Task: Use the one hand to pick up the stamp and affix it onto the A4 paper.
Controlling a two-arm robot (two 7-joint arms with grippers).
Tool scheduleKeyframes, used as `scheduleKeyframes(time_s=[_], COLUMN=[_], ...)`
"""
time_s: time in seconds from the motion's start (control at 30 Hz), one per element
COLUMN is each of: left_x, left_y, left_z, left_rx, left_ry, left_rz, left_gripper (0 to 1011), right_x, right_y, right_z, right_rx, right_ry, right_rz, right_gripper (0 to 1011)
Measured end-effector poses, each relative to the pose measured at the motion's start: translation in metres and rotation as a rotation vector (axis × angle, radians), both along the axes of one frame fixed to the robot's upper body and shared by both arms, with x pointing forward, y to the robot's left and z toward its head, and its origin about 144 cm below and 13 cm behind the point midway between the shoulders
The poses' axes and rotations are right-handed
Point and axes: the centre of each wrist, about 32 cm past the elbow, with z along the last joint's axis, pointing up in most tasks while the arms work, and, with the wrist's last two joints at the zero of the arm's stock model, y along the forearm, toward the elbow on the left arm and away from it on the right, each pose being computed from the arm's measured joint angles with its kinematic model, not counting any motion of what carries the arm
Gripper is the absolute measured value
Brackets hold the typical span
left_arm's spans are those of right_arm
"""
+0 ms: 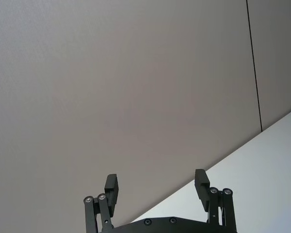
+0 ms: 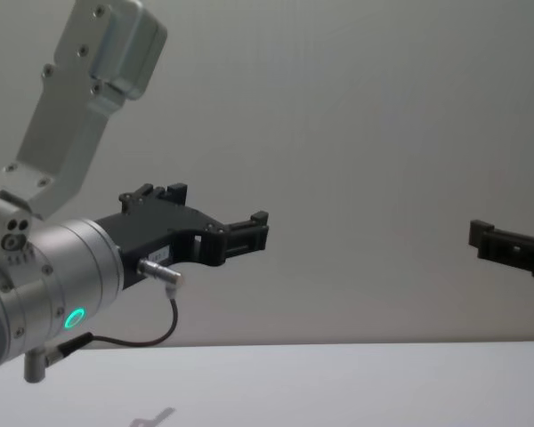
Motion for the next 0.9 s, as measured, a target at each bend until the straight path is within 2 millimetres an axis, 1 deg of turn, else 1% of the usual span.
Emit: scheduleKeyframes(time_s=[0.9], left_x=[0.0000], left_y=[0.0000], left_z=[0.0000], left_rx=[0.000], left_ry=[0.000], left_rz=[0.000], left_gripper=[1001], right_x=[0.0000], right_y=[0.0000], right_z=[0.0000], right_rx=[-0.001], right_ry=[0.000], right_rz=[0.000], right_gripper=[1001])
